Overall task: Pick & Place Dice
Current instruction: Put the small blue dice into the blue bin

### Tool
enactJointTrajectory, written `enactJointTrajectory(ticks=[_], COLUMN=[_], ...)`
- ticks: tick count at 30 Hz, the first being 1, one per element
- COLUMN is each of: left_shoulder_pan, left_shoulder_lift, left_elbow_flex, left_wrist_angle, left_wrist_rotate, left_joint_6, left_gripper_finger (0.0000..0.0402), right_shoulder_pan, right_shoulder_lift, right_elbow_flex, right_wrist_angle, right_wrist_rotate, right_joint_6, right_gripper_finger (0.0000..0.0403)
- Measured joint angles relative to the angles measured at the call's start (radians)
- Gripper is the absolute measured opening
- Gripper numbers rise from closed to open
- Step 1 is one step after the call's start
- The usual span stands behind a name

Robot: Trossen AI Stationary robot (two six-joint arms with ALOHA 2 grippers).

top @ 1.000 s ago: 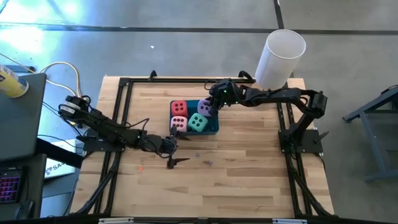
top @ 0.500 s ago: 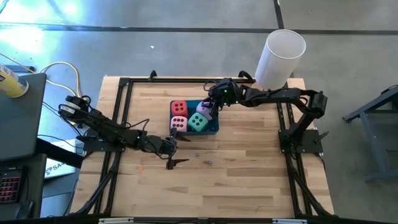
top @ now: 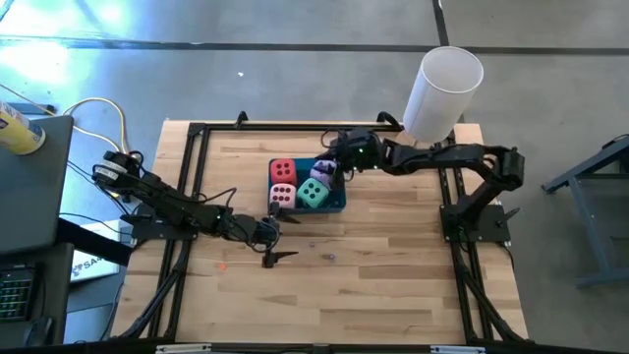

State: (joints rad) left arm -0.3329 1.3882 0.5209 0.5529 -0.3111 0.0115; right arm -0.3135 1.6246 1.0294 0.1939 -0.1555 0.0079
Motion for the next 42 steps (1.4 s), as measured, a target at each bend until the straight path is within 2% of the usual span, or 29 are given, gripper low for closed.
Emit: enactJointTrajectory(ticks=[5, 8, 12, 15, 19, 23, 30, 37, 42], left_shoulder_pan=[-0.007, -0.018, -0.038, -0.052, -0.066, -0.069, -0.045, -0.015, -0.040], left_shoulder_lift=[-0.031, -0.059, -0.069, -0.066, -0.065, -0.065, -0.065, -0.064, -0.064], left_elbow_flex=[0.001, 0.001, 0.001, 0.001, 0.001, 0.000, 0.000, 0.000, 0.000], left_wrist_angle=[-0.044, -0.075, -0.087, -0.090, -0.108, -0.105, -0.099, -0.106, -0.105], left_wrist_rotate=[0.000, -0.002, -0.001, 0.001, 0.001, 0.001, 0.001, 0.000, 0.000], left_joint_6=[-0.001, -0.005, -0.061, -0.102, -0.143, -0.137, -0.136, -0.192, -0.155], left_gripper_finger=[0.0400, 0.0400, 0.0400, 0.0400, 0.0400, 0.0400, 0.0400, 0.0400, 0.0400], right_shoulder_pan=[0.108, 0.186, 0.297, 0.387, 0.510, 0.608, 0.716, 0.780, 0.799], right_shoulder_lift=[-0.077, -0.110, -0.117, -0.110, -0.068, -0.030, 0.021, 0.095, 0.152], right_elbow_flex=[0.001, 0.001, 0.001, 0.000, -0.001, 0.001, 0.000, 0.000, 0.000], right_wrist_angle=[-0.020, -0.080, -0.188, -0.258, -0.317, -0.326, -0.398, -0.422, -0.399], right_wrist_rotate=[-0.021, -0.054, -0.046, 0.017, 0.161, 0.255, 0.320, 0.432, 0.417], right_joint_6=[-0.025, -0.038, -0.031, -0.005, 0.033, 0.170, 0.340, 0.412, 0.463], right_gripper_finger=[0.0157, 0.0155, 0.0147, 0.0142, 0.0139, 0.0139, 0.0139, 0.0139, 0.0139])
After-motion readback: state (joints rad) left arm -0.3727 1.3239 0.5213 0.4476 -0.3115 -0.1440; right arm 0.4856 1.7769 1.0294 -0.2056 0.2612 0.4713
